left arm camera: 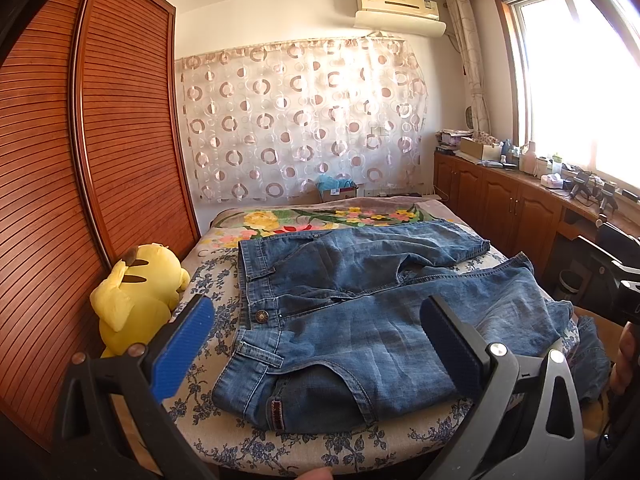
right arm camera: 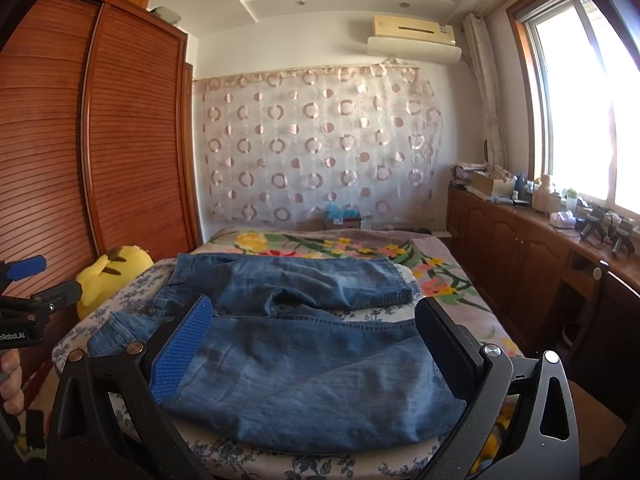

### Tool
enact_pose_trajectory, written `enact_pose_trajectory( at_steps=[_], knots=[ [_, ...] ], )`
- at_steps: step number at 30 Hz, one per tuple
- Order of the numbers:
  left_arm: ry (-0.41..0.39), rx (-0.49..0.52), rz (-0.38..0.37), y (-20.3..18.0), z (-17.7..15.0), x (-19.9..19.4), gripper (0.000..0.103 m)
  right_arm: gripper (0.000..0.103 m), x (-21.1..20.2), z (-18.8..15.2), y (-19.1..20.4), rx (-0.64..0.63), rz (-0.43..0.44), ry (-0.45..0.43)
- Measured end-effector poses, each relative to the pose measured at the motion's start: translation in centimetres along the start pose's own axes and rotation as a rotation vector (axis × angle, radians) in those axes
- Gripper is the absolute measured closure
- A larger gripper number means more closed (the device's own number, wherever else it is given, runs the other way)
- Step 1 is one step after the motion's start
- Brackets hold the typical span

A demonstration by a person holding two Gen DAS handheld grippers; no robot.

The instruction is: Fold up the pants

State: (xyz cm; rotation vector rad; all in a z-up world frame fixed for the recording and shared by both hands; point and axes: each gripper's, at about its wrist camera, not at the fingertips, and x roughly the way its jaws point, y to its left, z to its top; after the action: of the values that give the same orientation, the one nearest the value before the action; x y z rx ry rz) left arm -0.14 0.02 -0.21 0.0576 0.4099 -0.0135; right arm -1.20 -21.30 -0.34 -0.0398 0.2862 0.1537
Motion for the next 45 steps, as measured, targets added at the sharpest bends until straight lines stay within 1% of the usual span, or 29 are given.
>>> enact_pose_trajectory(
  at_steps=[45],
  knots=[
    [-0.005, -0.003, 0.000, 0.23, 0.11, -0.31, 0.000, 0.000, -0.03, -0.02, 0.00, 0.003, 0.000, -0.001]
  ],
)
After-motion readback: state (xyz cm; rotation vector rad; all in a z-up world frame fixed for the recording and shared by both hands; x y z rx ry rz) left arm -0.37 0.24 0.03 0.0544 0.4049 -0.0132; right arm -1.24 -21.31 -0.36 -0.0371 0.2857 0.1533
